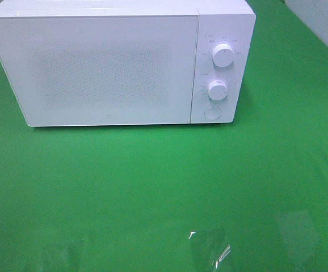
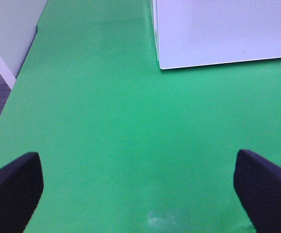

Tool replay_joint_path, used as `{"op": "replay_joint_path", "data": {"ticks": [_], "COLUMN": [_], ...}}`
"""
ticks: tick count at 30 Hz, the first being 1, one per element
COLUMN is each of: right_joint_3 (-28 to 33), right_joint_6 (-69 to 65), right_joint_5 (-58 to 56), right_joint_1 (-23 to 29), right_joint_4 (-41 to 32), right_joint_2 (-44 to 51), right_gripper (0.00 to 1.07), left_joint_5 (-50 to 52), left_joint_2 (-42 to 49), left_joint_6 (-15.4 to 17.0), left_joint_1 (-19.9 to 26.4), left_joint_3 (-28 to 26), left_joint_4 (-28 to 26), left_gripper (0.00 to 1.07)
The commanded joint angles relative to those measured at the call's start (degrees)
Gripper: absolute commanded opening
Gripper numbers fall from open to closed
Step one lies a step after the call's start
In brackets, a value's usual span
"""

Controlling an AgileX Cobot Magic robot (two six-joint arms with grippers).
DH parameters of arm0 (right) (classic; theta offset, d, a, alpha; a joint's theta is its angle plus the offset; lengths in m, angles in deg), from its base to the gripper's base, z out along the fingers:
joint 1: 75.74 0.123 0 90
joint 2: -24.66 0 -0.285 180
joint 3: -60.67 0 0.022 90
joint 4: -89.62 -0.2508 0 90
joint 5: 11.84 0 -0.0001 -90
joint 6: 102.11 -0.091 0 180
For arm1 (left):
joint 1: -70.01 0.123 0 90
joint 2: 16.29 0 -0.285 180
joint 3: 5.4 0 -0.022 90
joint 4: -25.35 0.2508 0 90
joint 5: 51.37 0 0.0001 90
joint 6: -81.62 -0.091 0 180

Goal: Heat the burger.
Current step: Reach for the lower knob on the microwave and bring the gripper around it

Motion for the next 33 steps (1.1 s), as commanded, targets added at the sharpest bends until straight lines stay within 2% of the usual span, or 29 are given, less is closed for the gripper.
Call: {"op": "replay_joint_path", "data": {"ticks": [1,13,19,33], "right_joint_3": [1.6,2.9,2.9,2.9], "right_joint_6": [0.2,0.0,-0.2,3.2], "right_joint_5": [6.1,17.9,27.7,48.1], "right_joint_1": [-0.1,-0.1,-0.1,-0.1], "right_joint_4": [0.8,0.7,0.6,-0.2], "right_joint_2": [-2.2,-14.0,-22.6,-36.1], "right_gripper": [0.75,0.75,0.75,0.75], "left_joint_5": [0.7,0.7,0.7,0.7], "left_joint_2": [1.4,1.4,1.4,1.4], "left_joint_6": [0.1,0.1,0.1,0.1], "left_joint_1": [0.2,0.2,0.2,0.2], "left_joint_3": [0.1,0.1,0.1,0.1], "left_joint_4": [-0.5,-0.5,-0.5,-0.5], "left_gripper": [1.0,1.0,1.0,1.0]}}
